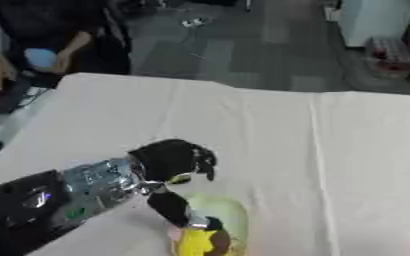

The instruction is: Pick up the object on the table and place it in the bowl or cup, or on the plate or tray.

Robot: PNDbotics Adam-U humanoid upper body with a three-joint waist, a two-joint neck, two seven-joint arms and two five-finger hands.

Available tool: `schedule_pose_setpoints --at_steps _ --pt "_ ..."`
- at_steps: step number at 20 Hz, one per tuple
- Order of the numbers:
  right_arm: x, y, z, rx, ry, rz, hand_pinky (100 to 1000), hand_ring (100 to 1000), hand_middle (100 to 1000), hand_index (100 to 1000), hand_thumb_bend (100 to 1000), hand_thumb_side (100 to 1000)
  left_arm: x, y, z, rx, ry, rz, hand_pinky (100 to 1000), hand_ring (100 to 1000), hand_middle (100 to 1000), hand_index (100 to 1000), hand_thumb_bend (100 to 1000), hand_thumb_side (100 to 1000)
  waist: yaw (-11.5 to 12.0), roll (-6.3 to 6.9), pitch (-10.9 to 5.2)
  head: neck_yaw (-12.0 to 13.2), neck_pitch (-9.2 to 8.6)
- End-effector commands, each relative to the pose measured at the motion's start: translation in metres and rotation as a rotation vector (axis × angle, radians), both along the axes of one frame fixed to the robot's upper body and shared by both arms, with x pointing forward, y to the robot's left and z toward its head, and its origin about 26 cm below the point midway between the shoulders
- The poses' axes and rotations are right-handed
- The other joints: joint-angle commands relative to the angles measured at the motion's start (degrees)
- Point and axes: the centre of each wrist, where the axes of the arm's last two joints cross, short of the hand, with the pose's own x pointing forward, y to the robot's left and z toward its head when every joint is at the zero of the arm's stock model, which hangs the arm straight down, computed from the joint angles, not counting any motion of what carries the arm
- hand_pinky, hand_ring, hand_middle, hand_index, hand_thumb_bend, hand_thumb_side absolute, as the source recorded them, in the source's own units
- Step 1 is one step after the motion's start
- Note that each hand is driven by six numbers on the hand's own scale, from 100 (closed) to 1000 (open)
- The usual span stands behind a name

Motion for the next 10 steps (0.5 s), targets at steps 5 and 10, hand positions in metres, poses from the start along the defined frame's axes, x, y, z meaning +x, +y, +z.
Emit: schedule_pose_setpoints --at_steps 5,10 --pt "-0.008 0.004 -0.011 0.150 -0.307 0.158 365 330 288 428 450 623 -0.019 0.017 -0.021 -0.196 -0.273 0.059 643 721 739 726 515 893 3.64 -1.39 -1.16 -6.18 -2.02" --pt "-0.022 0.028 -0.038 0.084 -0.243 0.130 360 329 279 409 408 592 -0.020 0.001 -0.039 -0.582 -0.520 0.079 514 597 665 738 539 838 7.90 -2.87 -2.53 -10.90 -0.84"
